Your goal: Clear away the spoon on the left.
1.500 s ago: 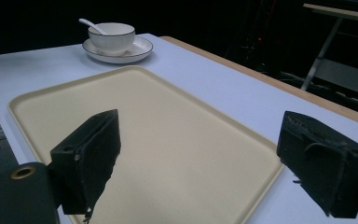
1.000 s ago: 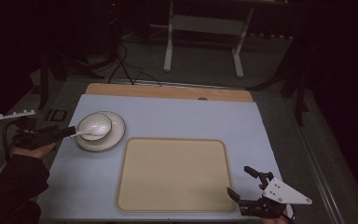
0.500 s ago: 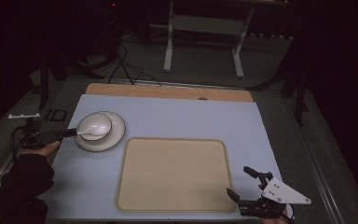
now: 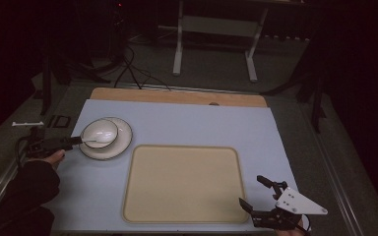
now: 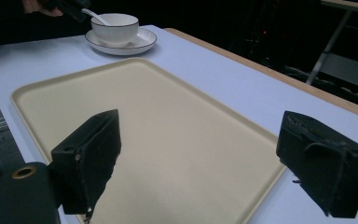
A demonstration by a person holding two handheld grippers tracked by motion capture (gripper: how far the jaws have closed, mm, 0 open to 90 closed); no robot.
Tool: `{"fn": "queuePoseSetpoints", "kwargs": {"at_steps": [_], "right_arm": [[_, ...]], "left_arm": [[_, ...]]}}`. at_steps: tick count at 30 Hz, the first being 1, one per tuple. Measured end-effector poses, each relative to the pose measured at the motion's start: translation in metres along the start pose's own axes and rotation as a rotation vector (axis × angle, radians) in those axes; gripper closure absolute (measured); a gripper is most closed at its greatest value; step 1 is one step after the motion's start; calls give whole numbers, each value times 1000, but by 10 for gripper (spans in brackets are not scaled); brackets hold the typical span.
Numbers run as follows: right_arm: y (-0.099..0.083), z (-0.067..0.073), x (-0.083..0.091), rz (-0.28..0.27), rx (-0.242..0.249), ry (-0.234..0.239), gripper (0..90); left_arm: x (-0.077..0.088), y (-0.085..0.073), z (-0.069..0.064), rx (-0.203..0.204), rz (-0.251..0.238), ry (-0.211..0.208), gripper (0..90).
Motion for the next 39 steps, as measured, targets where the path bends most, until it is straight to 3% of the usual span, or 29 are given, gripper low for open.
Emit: {"fn": "queuePoseSetpoints", "kwargs": {"at_steps": [5,10,14,22,28,39], "right_arm": [[0,0,0,2,2,-2,138],[0,0,0,3,3,-4,139],[-1,0,1,5,3,-5,139],[-1,0,1,8,3,-8,139],[-1,0,1,9,6,-9,140],[-1,0,1,6,3,-8,140]], "left_arm": [[-3,4,1,26,2,-22,449],[-4,7,2,38,-2,0,552],[-6,7,2,51,21,-32,583],[-11,4,-4,17,75,-34,704],[-12,3,-6,14,83,-36,768],[-10,-3,-11,-51,112,-20,804]]}}
Point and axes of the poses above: each handheld gripper's, and its own axes: x roughly backward along the jaws, y roughly out of its top, z roughly to its left, the point moved 5 cm from there along -x, roughly forward along the jaws, and after that the axes turned 15 degrees about x, right-handed, at the moved point
